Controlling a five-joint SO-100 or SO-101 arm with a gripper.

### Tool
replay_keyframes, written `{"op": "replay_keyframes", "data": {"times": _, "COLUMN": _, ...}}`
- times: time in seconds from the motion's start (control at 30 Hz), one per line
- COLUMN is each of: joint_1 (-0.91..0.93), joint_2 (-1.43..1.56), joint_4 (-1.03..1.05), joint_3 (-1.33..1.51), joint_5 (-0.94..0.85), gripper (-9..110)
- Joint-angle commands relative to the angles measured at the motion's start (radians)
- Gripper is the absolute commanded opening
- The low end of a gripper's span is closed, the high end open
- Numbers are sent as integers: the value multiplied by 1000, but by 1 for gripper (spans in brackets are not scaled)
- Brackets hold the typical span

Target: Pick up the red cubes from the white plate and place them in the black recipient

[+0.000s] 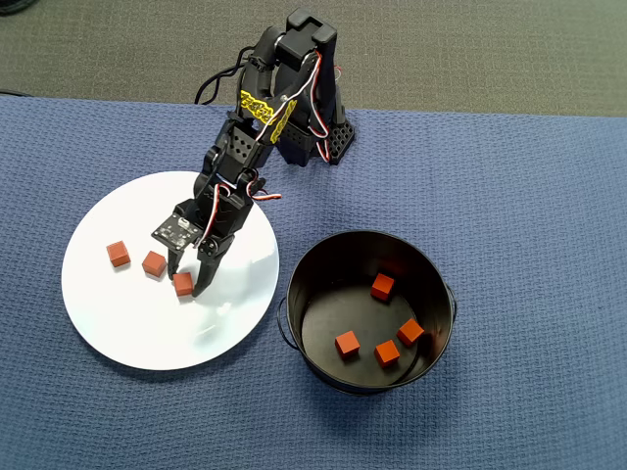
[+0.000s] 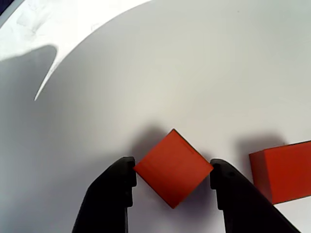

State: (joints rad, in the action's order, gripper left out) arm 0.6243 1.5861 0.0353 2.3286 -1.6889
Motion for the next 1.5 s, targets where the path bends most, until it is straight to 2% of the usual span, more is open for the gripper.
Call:
{"op": "replay_keyframes", "data": {"times": 0.0, "joint_1": 8, "joint_2": 34, "joint_4": 14, "joint_3": -71, "joint_5": 35, "gripper": 0}}
{"op": "replay_keyframes", "data": {"times": 0.13, "joint_1": 31, "joint_2": 89, "joint_4": 118, "joint_3": -150, "joint_5": 29, "gripper": 0}}
{"op": "replay_keyframes", "data": {"times": 0.3, "joint_1": 54, "joint_2": 199, "joint_4": 520, "joint_3": -407, "joint_5": 81, "gripper": 0}}
{"op": "replay_keyframes", "data": {"times": 0.4, "joint_1": 35, "joint_2": 295, "joint_4": 632, "joint_3": -439, "joint_5": 164, "gripper": 0}}
{"op": "replay_keyframes", "data": {"times": 0.57, "joint_1": -57, "joint_2": 451, "joint_4": 844, "joint_3": -477, "joint_5": 373, "gripper": 0}}
{"op": "replay_keyframes", "data": {"times": 0.73, "joint_1": -247, "joint_2": 483, "joint_4": 977, "joint_3": -577, "joint_5": 641, "gripper": 0}}
{"op": "replay_keyframes", "data": {"times": 1.0, "joint_1": -623, "joint_2": 371, "joint_4": 1000, "joint_3": -744, "joint_5": 1239, "gripper": 0}}
{"op": "replay_keyframes", "data": {"times": 1.1, "joint_1": -775, "joint_2": 318, "joint_4": 1006, "joint_3": -756, "joint_5": 1401, "gripper": 0}}
{"op": "replay_keyframes", "data": {"times": 1.13, "joint_1": -824, "joint_2": 299, "joint_4": 1029, "joint_3": -770, "joint_5": 1434, "gripper": 7}}
{"op": "replay_keyframes", "data": {"times": 1.2, "joint_1": -900, "joint_2": 267, "joint_4": 1091, "joint_3": -807, "joint_5": 1462, "gripper": 37}}
{"op": "replay_keyframes", "data": {"times": 1.3, "joint_1": -897, "joint_2": 279, "joint_4": 1131, "joint_3": -836, "joint_5": 1384, "gripper": 40}}
{"op": "replay_keyframes", "data": {"times": 1.47, "joint_1": -614, "joint_2": 360, "joint_4": 1141, "joint_3": -801, "joint_5": 968, "gripper": 36}}
